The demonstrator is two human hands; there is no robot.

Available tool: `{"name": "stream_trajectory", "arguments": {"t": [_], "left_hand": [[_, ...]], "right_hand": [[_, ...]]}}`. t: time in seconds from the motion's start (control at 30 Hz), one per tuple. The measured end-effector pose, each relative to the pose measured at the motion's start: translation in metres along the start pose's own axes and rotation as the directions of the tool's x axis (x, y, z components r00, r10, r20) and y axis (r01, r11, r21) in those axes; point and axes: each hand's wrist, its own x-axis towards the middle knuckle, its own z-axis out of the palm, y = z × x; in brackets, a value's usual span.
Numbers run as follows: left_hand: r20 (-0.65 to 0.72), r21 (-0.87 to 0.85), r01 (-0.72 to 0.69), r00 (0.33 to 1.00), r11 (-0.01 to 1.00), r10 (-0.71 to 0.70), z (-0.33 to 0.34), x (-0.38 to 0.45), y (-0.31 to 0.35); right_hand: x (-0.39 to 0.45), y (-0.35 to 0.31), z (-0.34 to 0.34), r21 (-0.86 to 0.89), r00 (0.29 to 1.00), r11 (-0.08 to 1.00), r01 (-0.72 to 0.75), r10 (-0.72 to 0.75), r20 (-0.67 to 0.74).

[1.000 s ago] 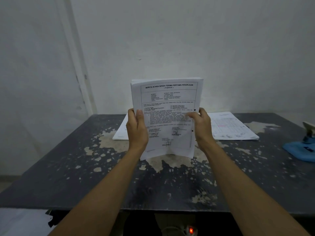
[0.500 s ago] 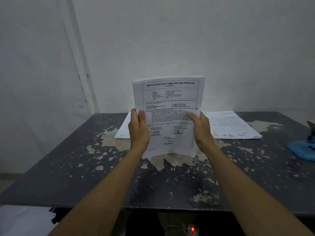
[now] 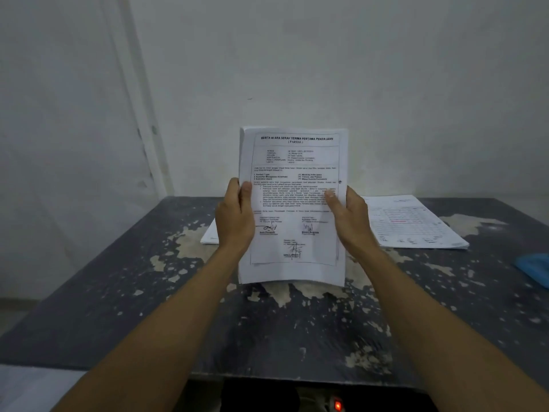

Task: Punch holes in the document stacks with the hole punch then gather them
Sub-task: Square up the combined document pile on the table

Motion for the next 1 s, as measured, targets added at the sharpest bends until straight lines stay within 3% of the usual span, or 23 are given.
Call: {"name": "stream_trajectory", "arguments": {"t": [0.1, 0.3, 0.57, 0.8, 1.0], "left_hand": [[-0.013, 0.081, -0.037, 0.999, 0.996, 0.038, -0.003, 0.026, -0.011], [0.052, 0.176, 0.048, 0.997, 0.983, -0.058, -0.007, 0.081, -0.042], [0.182, 0.311, 0.158, 0.958, 0.937, -0.222, 0.000, 0.145, -0.097], [0.252, 0.406, 0.241, 0.897, 0.881, -0.362, 0.021, 0.158, -0.151], [0.292, 0.315, 0.368, 0.840, 0.875, -0.458, 0.038, 0.143, -0.188]], "right_hand": [[0.022, 0.000, 0.015, -0.037, 1.000, 0.999, -0.018, 0.019, 0.024], [0.065, 0.008, 0.063, -0.043, 0.997, 0.996, -0.076, 0.076, 0.015], [0.113, 0.040, 0.120, -0.012, 0.945, 0.949, -0.315, 0.315, 0.083], [0.124, 0.085, 0.155, -0.169, 0.938, 0.928, -0.331, 0.343, 0.053], [0.129, 0.114, 0.165, -0.367, 0.938, 0.876, -0.314, 0.347, 0.025]]}}
